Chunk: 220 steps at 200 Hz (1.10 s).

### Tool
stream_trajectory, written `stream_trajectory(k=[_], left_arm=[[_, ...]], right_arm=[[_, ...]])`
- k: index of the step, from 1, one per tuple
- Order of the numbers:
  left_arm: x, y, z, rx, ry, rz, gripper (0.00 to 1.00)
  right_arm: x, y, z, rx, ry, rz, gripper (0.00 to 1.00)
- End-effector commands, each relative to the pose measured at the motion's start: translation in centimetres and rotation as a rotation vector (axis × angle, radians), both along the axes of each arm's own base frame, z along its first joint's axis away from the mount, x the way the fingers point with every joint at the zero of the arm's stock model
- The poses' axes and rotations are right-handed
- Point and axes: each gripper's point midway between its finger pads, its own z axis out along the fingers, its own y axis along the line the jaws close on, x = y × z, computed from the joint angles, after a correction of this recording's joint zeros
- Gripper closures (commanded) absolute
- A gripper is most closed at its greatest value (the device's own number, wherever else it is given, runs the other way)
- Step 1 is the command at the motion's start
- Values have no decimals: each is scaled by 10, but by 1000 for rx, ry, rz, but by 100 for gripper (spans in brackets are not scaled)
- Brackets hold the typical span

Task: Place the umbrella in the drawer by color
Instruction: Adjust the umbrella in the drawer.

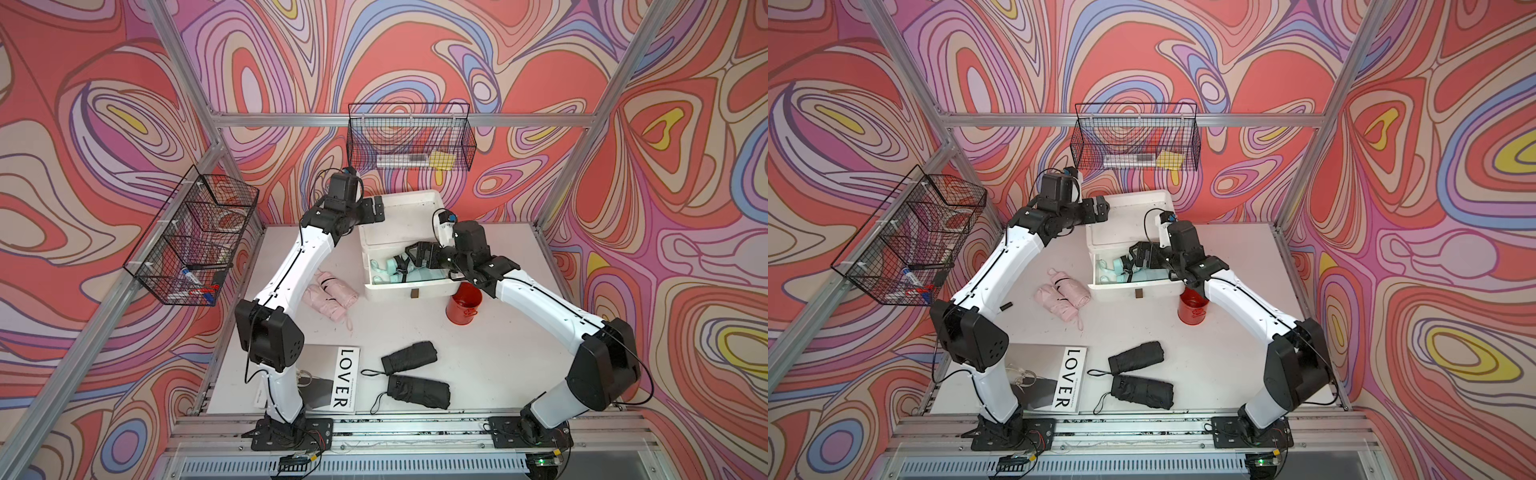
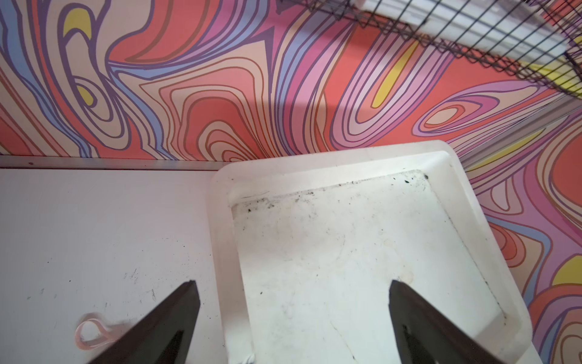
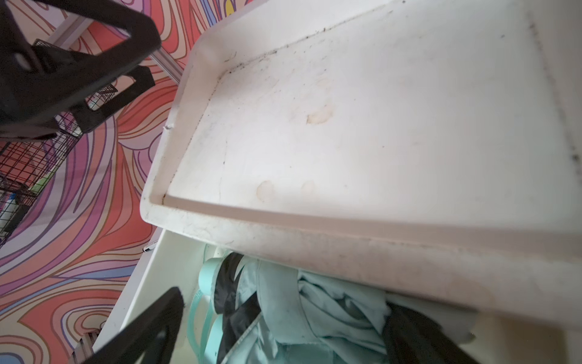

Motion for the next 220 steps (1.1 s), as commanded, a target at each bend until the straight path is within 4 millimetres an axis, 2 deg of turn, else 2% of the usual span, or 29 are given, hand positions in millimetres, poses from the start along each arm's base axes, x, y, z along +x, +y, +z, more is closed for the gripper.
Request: stream_trajectory(k=[1, 37, 60, 84, 102, 135, 154, 179, 207, 220], left_arm=[[6, -1, 5, -16, -14, 2, 1], [10, -1, 0, -16, -2, 12, 1], [11, 1, 0, -9, 6, 23, 1], [11, 3, 1, -2, 9, 37, 1], [9, 3, 1, -5, 16, 33, 1], [10, 0, -5, -12, 36, 22, 1], [12, -3, -7, -26, 50, 20, 1], [14, -2, -11, -16, 70, 30, 1], [18, 7, -19, 41, 79, 68, 5], [20, 13, -23, 70, 85, 91, 8]], right_arm=[[-7, 1, 16, -23, -35, 47, 2], [-15, -12, 28, -86, -34, 13, 2], [-14, -3, 32, -8, -31, 7, 2], [-2, 9, 7, 42, 50, -10, 2], [0, 17, -11, 64, 91, -13, 2], [-2, 43, -22, 64, 79, -3, 2], [-2, 56, -20, 36, 75, 16, 2], [-6, 45, -2, 11, 31, -13, 2], [-31, 33, 18, -94, -36, -14, 2], [-48, 29, 18, -194, -70, -20, 2]])
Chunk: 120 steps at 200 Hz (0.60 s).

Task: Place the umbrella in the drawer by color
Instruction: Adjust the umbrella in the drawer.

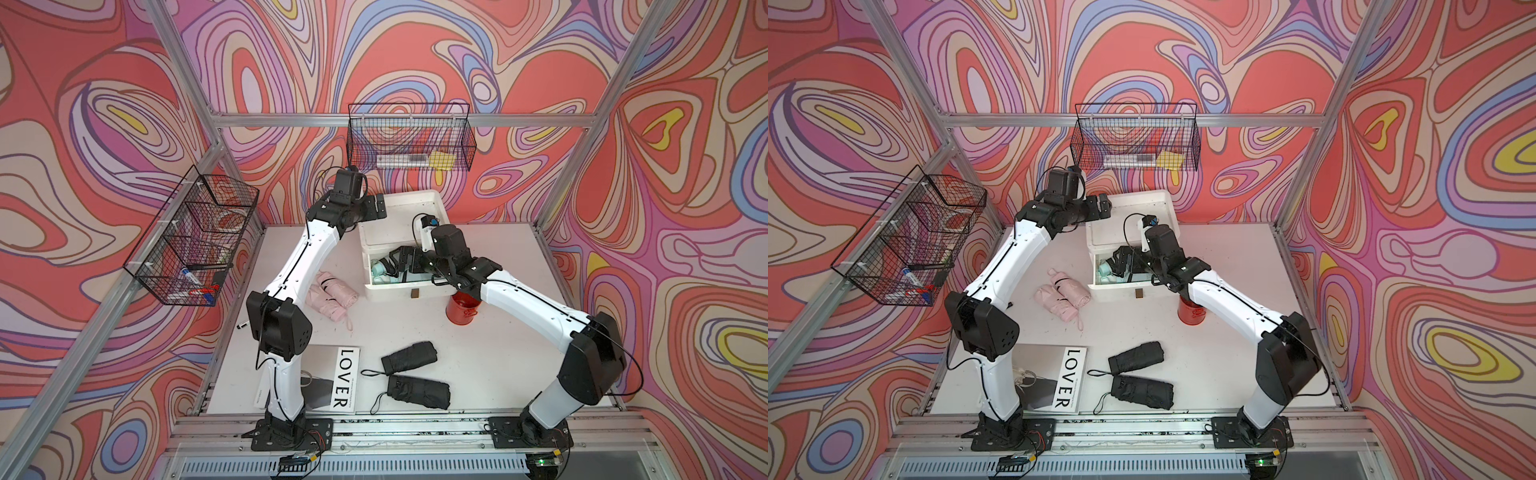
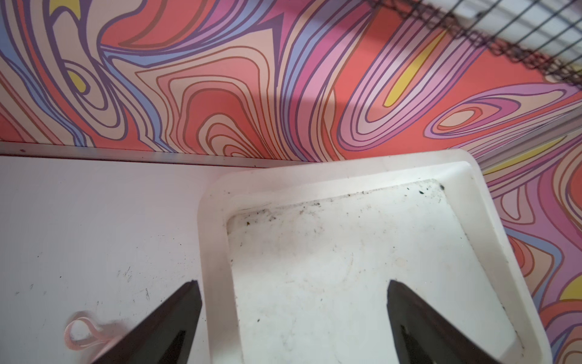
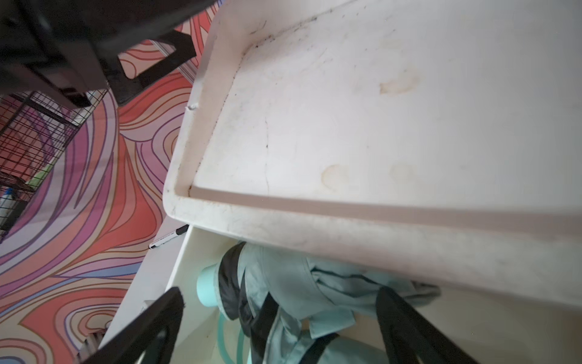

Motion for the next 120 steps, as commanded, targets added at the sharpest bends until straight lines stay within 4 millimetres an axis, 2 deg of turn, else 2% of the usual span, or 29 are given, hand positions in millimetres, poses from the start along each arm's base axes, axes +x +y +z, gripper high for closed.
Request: stream_trajectory(k=[1, 18, 38, 57, 75, 91, 120], left_arm=[[2, 14, -11, 69, 32, 49, 8], [4, 19, -16, 96, 40, 70, 11], [6, 26, -21, 129, 46, 103, 15], [9, 32, -27, 157, 61, 133, 22], [11, 34, -34, 169, 82, 149, 32], [13, 30, -44, 163, 105, 138, 42], [14, 27, -56, 139, 142, 149, 67]], right_arm=[[-32, -11, 15, -160, -77, -2, 2], [-55, -15, 14, -248, -99, -20, 2], [-88, -11, 8, -275, -96, -5, 2], [-110, -8, -4, -231, -73, -28, 2], [-127, 4, -15, -153, -52, 0, 2], [-131, 9, -27, -117, -35, -6, 2], [-117, 1, -42, -44, -69, -130, 6]])
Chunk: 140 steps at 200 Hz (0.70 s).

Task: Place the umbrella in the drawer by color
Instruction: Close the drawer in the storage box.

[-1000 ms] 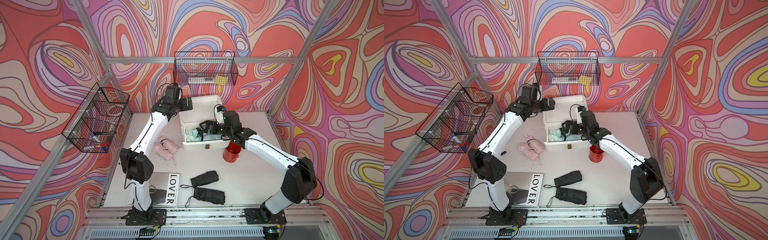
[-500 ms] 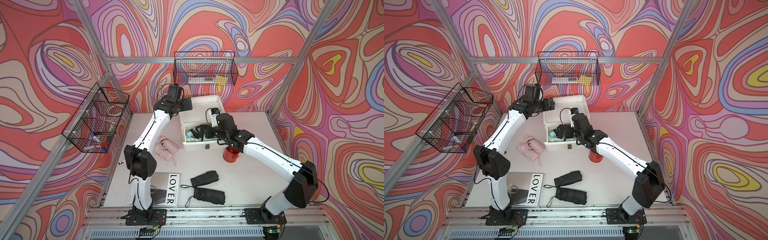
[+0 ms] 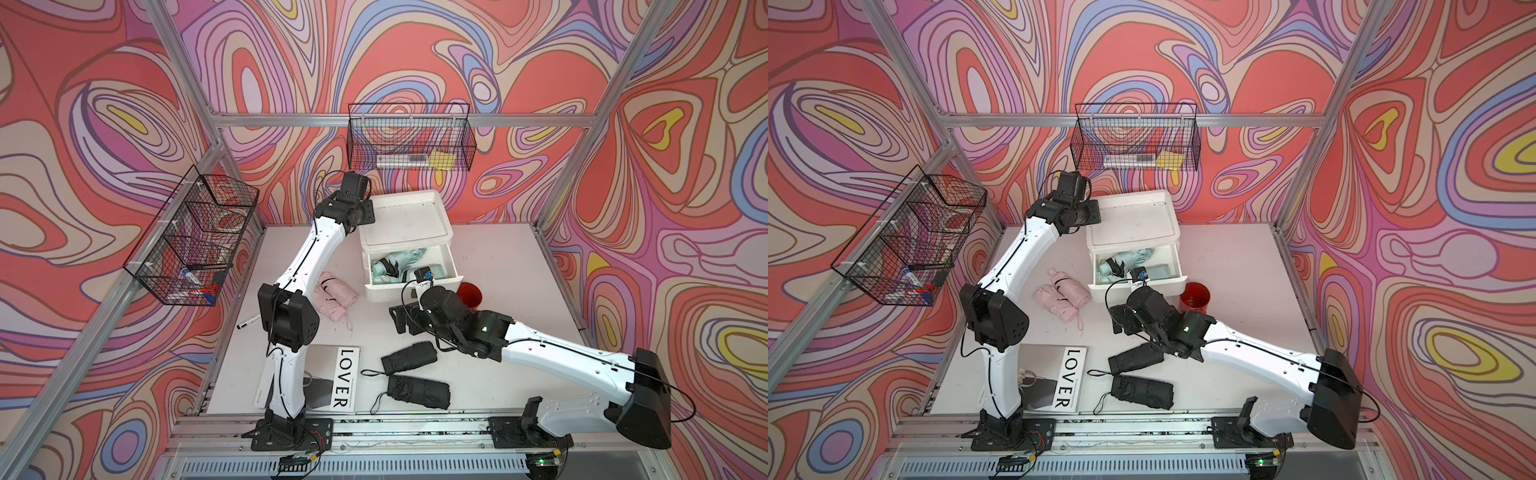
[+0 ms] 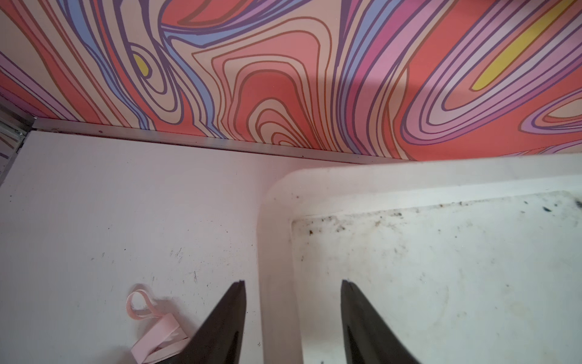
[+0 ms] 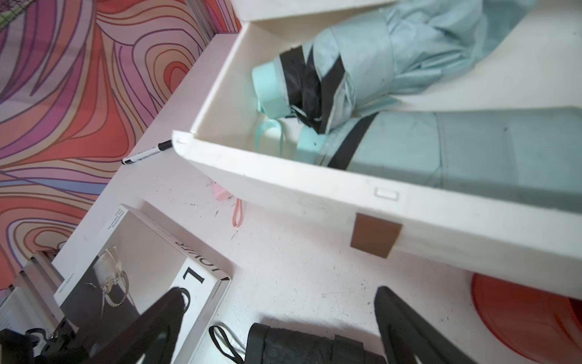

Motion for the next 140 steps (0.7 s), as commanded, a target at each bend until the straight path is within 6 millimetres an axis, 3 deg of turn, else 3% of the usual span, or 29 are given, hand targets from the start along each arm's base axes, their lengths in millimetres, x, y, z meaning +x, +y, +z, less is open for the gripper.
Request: stream_trajectory(k=[1, 23, 62, 99, 140], left_arm=[[-3, 5, -18, 3, 63, 34, 67], [-5, 3, -23, -2, 81, 50, 81], [-16, -6, -32, 41, 119, 34, 100], [-31, -17, -37, 47, 148, 3, 100], [-43, -31, -44, -13, 181, -37, 100]], right_arm=[[18, -2, 9, 127, -69, -131, 6], [30, -2, 14, 153, -145, -172, 8], [59, 11, 44, 74, -292, -203, 9], [93, 10, 52, 58, -340, -259, 9], [124, 31, 52, 21, -364, -229, 9]])
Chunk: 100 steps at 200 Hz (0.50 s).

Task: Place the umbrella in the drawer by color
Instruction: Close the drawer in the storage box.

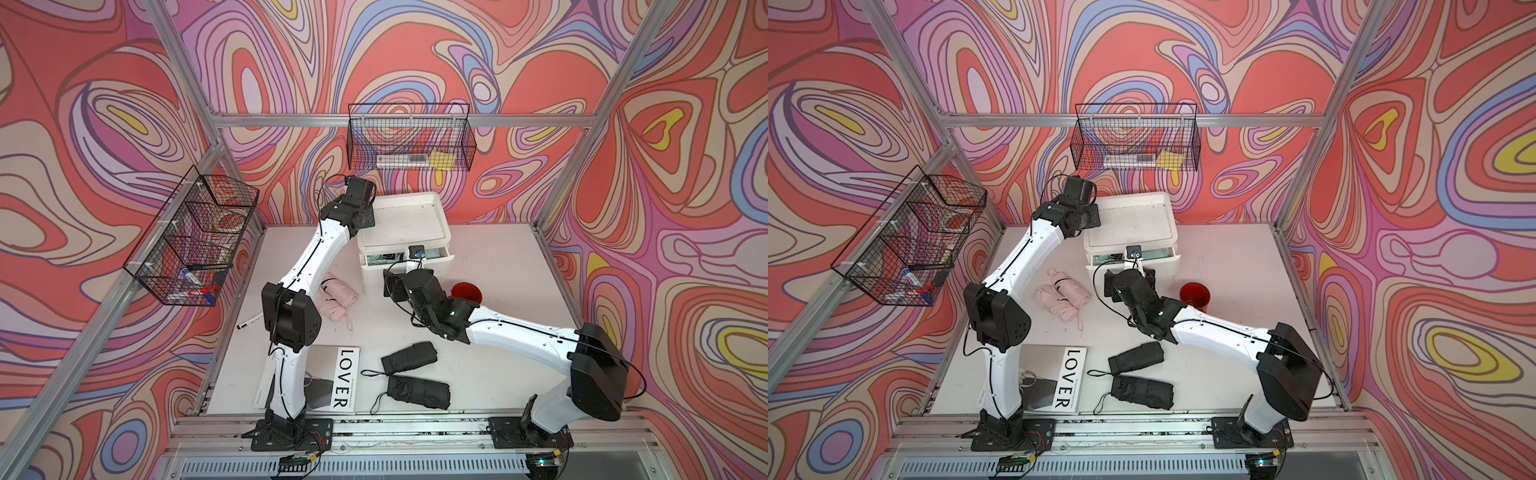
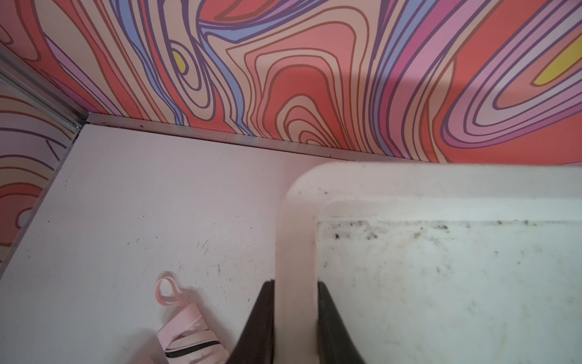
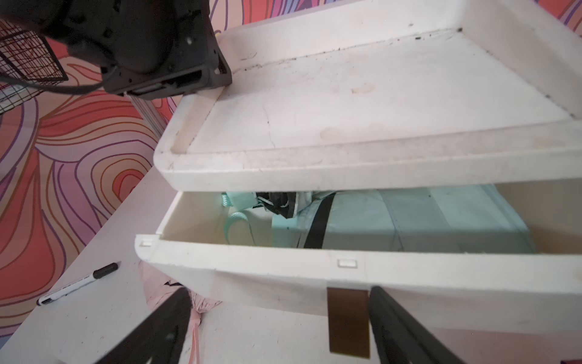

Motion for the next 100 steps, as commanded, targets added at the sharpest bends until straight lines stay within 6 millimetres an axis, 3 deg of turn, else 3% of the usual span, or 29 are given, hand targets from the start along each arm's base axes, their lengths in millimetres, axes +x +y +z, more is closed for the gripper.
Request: stream_trajectory(k=[1, 29, 47, 53, 75, 86, 90, 100], left_arm=[[-39, -38, -33, -99, 178, -108, 100], [-44, -44, -37, -128, 189, -119, 100], [-48, -43, -39, -137, 195, -119, 100], [-50, -43, -40, -140, 199, -115, 100], [-55, -32, -43, -137, 206, -47, 100], [-57, -23, -42, -122, 207, 8, 100], [-58, -20, -41, -117, 207, 21, 100], [-59, -15, -40, -107, 207, 51, 100]], right_arm=[[21, 12, 16, -10, -73, 5, 9], [45, 23, 8, -18, -87, 39, 8], [50, 26, 15, -8, -149, 65, 8], [52, 29, 1, -34, -150, 77, 8], [48, 27, -7, -50, -147, 92, 8], [43, 25, -21, -57, -111, 102, 7], [39, 21, -11, -37, -121, 104, 7], [33, 16, -17, -23, -102, 108, 7]])
